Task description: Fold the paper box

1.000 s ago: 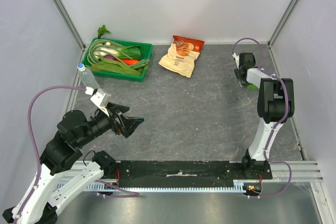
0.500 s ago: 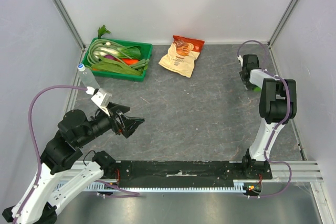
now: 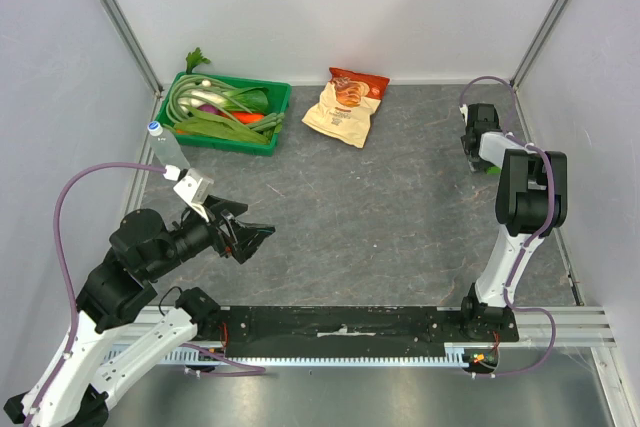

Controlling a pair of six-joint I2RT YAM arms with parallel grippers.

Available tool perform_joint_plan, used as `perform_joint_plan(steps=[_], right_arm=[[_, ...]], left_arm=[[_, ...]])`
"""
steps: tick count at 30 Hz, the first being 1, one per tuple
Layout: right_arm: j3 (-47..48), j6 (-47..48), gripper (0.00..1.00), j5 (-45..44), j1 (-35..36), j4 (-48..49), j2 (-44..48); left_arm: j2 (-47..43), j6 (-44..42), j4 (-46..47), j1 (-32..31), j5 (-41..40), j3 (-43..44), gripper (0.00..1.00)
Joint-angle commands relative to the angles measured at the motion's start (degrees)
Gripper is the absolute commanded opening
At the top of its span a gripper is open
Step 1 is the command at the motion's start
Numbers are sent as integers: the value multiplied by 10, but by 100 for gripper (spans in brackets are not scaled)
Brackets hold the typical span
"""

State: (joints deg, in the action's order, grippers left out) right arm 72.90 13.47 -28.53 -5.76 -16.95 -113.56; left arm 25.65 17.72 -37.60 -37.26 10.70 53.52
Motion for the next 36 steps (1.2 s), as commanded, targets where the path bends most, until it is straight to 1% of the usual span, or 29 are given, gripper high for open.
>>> perform_joint_plan(steps=[1,11,13,16,17,19,20,21,22,23,24,25,26,27,28,29,30,31,33,34,36], right_arm=[[13,-21,63,16,-7,10,-16],[36,-35,65,16,-13,17,-29],[38,-42,66,14,-12,18,-24],[35,-67,70,-13,0,5,22],[35,-75,73,-14,6,-14,65],[34,-108,76,-25,35,-34,116],[34,-118,80,-30,47,-59,166],[37,-130,82,-38,72,-77,189],[49,-181,84,-35,80,-97,231],[52,-201,84,12,88,-126,253],[49,-228,84,42,107,-132,276],[32,-249,84,75,117,-134,328],[13,-284,84,166,126,-115,359],[-12,-303,84,208,133,-98,395],[-66,-321,84,244,132,-83,476],[-92,-347,84,274,133,-65,516],[-115,-347,84,278,132,-63,558],[-145,-347,89,275,133,-68,632],[-166,-347,97,264,133,-94,699],[-171,-342,98,269,133,-104,754],[-163,-327,98,268,133,-155,790]], left_arm=[[5,-22,7,-3,6,19,95],[11,-12,13,-2,10,19,95],[10,-8,13,-3,10,19,95],[9,-4,15,-3,8,17,95],[9,-3,17,-2,9,16,95],[12,5,26,-2,8,10,95],[15,7,32,-2,11,7,95],[19,11,38,-2,13,5,95],[22,20,48,-2,15,3,95],[26,25,54,-2,15,1,95],[27,29,61,-2,15,-2,95],[27,42,74,-2,18,-8,95],[29,49,82,-2,20,-12,95],[29,56,88,-2,20,-16,95],[30,70,103,-2,20,-25,95],[29,77,110,-1,20,-30,95],[25,83,116,-2,19,-36,95],[19,95,123,-2,13,-49,95],[-1,115,148,-2,3,-75,95],[-7,122,156,-1,-8,-82,95],[-11,142,171,-1,-18,-93,95]])
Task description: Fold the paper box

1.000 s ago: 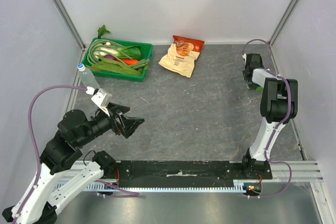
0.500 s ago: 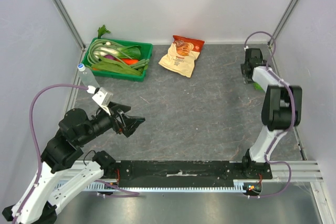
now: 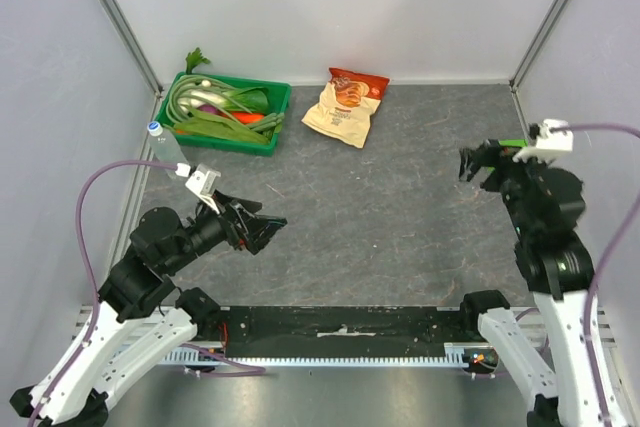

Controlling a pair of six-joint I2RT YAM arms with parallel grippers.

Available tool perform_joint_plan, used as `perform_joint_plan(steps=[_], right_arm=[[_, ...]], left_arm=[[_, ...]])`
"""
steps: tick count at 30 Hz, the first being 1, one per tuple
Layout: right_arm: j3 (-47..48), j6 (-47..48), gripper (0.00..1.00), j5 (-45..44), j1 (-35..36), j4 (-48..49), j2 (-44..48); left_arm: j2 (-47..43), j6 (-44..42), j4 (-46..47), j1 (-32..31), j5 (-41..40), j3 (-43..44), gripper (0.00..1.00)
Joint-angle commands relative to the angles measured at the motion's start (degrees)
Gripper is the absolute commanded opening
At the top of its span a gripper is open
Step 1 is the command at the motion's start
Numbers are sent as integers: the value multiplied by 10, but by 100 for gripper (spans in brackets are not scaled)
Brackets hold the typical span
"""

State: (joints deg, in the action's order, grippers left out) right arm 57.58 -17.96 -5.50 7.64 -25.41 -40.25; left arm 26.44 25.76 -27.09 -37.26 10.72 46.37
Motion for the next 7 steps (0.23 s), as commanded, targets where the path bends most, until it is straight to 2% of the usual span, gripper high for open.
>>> perform_joint_plan(steps=[1,3,6,7], right_arm=[[12,-5,98,33,-1,-93,80],[41,17,98,17,-1,-160,93],[103,49,98,34,12,-198,134],[138,49,98,20,18,-197,149]], left_arm=[[-19,66,70,-1,-25,-22,95],[-13,63,67,-1,-33,-9,95],[5,34,36,-1,-57,34,96],[12,-1,25,-1,-69,84,97]])
